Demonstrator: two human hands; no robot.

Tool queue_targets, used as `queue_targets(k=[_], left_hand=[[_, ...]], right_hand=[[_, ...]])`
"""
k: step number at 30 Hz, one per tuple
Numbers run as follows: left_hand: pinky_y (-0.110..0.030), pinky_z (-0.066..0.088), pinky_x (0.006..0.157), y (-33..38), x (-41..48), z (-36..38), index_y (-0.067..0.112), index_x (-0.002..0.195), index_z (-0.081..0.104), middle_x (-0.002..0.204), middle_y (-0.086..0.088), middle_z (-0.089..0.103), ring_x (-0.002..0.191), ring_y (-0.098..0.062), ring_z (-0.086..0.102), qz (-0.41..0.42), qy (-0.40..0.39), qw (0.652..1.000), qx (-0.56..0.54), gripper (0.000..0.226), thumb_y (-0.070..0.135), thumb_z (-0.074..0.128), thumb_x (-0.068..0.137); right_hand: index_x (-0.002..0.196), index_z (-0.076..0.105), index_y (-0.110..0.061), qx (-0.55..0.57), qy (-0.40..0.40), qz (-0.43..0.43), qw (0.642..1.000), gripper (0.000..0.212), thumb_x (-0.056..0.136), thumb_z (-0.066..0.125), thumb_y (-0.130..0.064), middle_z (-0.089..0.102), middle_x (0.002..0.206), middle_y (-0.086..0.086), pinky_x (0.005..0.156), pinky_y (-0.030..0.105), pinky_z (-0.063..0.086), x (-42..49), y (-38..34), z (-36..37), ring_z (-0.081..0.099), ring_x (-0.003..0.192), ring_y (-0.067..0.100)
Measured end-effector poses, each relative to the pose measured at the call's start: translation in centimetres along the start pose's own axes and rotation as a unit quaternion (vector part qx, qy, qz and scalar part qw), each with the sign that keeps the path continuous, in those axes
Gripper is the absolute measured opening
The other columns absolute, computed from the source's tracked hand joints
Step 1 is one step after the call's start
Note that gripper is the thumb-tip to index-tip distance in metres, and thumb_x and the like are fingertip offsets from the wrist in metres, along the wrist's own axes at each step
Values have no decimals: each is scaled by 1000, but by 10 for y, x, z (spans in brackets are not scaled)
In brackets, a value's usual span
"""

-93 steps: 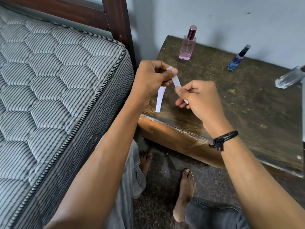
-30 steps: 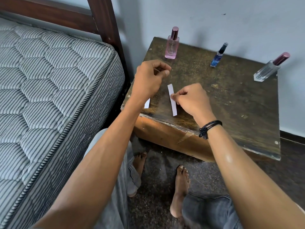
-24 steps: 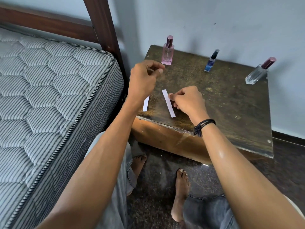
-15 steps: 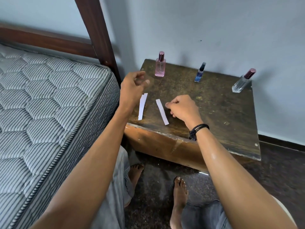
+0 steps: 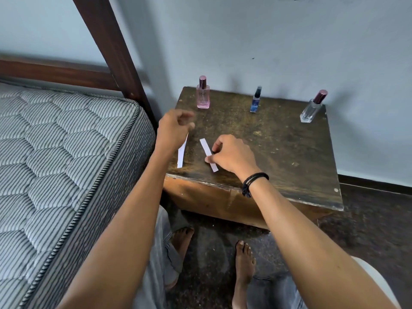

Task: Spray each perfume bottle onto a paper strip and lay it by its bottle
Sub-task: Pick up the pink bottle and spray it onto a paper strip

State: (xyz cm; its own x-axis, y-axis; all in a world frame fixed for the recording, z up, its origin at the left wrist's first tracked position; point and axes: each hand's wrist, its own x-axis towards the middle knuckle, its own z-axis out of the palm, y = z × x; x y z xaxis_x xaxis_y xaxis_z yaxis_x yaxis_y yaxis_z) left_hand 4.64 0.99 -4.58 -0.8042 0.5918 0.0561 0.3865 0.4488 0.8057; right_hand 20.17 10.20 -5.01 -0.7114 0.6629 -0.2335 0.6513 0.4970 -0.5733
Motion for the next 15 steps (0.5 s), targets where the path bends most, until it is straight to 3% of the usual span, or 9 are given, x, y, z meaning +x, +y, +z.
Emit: queue_targets(k=[3,6,8,10,12,15], left_hand=[[-30,53,94,-11,-4,0,21,114,71,112,5,71,100,-8,66,9,0,1000,23,29,13,75,86],[-6,50,73,-12,6,-7,18,114,71,107,6,70,91,3,64,12,22,1000,-17,28,12,74,87],[-1,46,63,-15,13,-7,17,116,71,105,7,69,90,5,63,9,27,999,-23,29,12,73,88],[-1,47,63,-19,17,-3,16,122,68,107,9,67,92,5,62,1,25,999,-30,35,12,74,87],[-3,47,73,-17,23,2,20,131,61,117,7,64,99,1,60,6,18,999,-41,47,15,76,86],[-20,43,100,-7,37,13,21,145,47,140,2,55,120,-9,54,15,-14,999,-47,71,22,80,83]], right_hand=[[100,67,-29,-2,-6,-6,1000,32,80,88,-41,65,91,-9,62,31,40,1,2,0,59,86,18],[103,64,-31,2,-8,-12,1000,34,79,88,-38,61,92,-11,65,32,40,1,5,1,57,87,18],[104,62,-35,8,-5,-16,1000,36,79,89,-37,59,96,-12,71,34,41,2,6,1,55,88,18],[102,60,-37,12,-5,-18,1000,36,79,88,-37,56,89,-16,72,34,40,3,8,3,55,88,19],[100,60,-38,16,-7,-20,1000,35,79,88,-38,49,81,-22,72,35,42,4,9,4,57,88,19],[98,60,-38,24,-14,-15,999,35,78,89,-39,50,79,-21,72,35,42,5,9,4,61,89,19]])
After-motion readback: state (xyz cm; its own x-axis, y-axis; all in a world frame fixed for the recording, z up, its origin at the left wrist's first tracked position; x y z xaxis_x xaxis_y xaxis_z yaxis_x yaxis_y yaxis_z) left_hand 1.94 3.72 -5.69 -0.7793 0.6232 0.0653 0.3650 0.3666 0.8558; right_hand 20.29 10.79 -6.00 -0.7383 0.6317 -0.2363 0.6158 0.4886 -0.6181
